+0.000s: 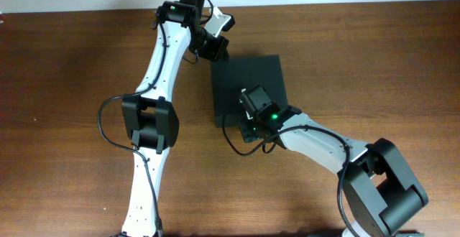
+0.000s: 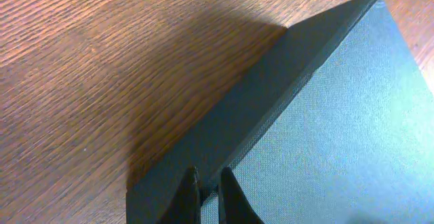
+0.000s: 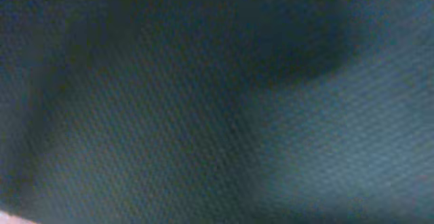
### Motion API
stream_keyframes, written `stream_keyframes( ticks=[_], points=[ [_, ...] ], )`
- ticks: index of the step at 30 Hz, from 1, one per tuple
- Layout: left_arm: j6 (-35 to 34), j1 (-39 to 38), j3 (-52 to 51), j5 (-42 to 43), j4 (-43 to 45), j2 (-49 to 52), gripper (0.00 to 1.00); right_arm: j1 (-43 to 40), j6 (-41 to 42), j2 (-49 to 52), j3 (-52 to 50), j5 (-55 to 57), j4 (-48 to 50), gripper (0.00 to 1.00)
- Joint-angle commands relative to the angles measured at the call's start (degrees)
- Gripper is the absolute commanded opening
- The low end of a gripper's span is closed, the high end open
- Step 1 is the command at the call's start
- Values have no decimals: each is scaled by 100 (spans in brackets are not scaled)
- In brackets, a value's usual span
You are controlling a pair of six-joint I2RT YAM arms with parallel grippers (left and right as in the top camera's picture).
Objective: Pack container
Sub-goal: 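Press down on the closed lid with the right gripper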
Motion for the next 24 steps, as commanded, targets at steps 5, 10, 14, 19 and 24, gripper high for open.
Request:
stream_keyframes(
  ticks=[5, 10, 14, 19, 24],
  points=[
    [72, -273, -37, 247, -297, 48, 2, -15, -85, 39, 136, 210, 573, 4],
    [-256, -59, 170, 251, -190, 46, 9, -24, -85, -151, 264, 170, 466, 8],
    [-916, 468, 1019, 256, -304, 44, 22, -31, -20, -702, 1158, 227, 232, 8],
    [-1429, 1093, 2284, 254, -664, 39, 49, -219, -46, -964, 2579, 251, -520, 8],
    [-1740, 1716, 2778, 229, -870, -221, 55, -855, -46, -964, 3517, 245, -1329, 8]
  ],
)
